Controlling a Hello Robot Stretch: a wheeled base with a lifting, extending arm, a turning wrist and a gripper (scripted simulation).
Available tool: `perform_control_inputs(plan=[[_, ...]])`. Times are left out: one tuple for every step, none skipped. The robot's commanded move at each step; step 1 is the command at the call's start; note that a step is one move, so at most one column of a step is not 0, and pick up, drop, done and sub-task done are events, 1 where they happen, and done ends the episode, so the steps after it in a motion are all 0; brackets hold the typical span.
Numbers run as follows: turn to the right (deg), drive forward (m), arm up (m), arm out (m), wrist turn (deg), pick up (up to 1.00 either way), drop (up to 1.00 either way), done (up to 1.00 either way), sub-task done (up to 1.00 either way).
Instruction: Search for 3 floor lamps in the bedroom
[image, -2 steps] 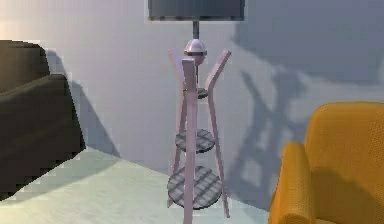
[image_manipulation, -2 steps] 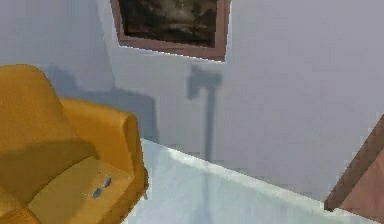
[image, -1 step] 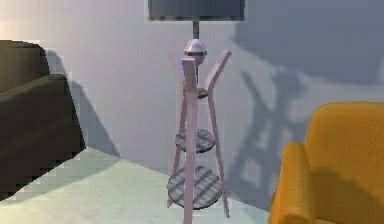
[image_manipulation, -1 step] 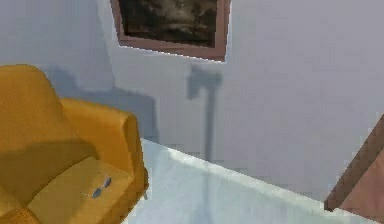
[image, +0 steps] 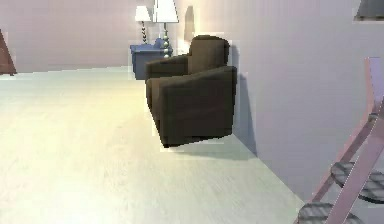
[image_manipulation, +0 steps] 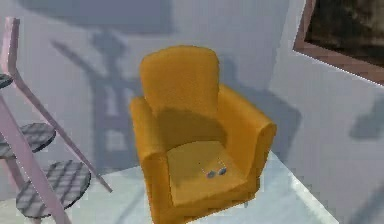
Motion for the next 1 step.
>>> perform_control_inputs(plan=[[-24.0, 0.0, 0.0, 0.0, 0.0, 0.0, 0.0, 0.0, 0.0]])
